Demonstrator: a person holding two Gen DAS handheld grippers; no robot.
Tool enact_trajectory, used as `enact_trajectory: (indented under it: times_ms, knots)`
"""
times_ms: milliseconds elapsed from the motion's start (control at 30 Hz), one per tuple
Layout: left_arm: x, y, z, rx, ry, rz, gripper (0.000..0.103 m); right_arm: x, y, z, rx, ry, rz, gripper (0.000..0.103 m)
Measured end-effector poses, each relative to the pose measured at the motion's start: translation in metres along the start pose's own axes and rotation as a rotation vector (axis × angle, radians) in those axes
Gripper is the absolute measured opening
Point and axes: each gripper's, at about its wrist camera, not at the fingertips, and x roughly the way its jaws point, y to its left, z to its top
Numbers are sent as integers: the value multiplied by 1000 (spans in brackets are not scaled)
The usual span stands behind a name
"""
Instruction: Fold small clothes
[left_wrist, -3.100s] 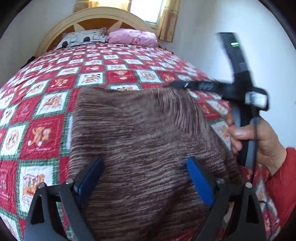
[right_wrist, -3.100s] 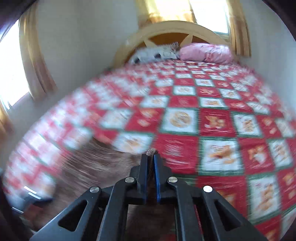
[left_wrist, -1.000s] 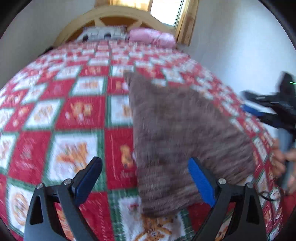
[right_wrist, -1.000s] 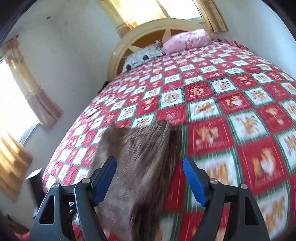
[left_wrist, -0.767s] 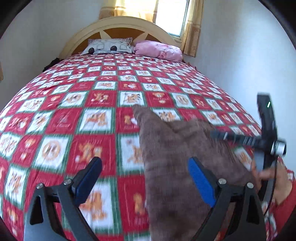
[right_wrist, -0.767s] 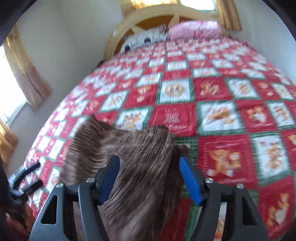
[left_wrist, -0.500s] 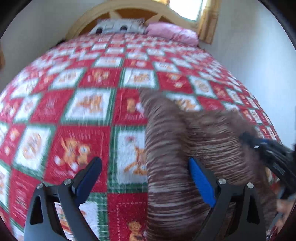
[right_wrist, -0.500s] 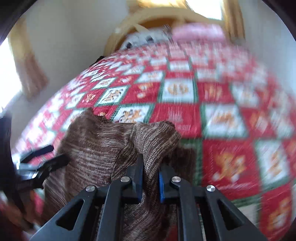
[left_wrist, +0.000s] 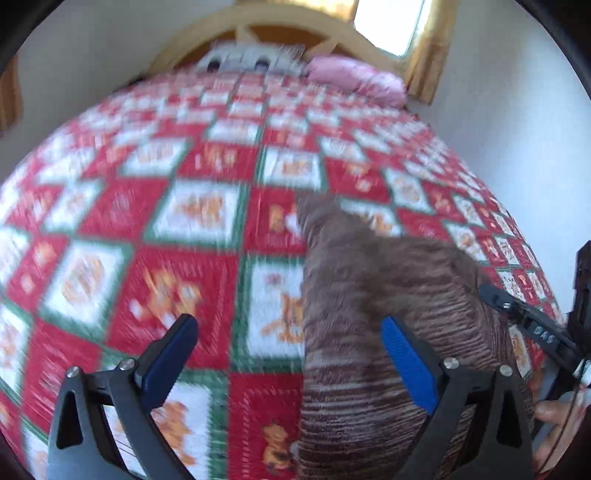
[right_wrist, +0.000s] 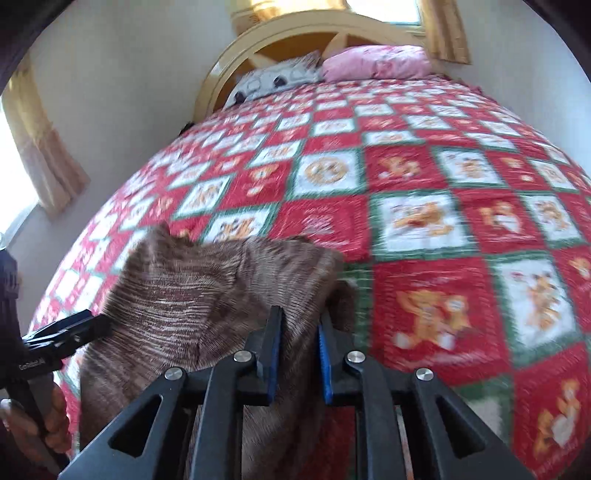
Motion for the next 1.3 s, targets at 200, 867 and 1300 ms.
enact_trajectory:
  times_ms: [200,867,1300]
  knots:
    - [34,-14,29,45,-2,103,101,-33,34,3,-113,-92,-8,16]
    - [1,5,-6,69,-8,68,103,-57,30,-31,-93,-59,82,16]
    - [5,-12,-56,62,66,4,103,-58,65,-100,-235,-18,-69,16]
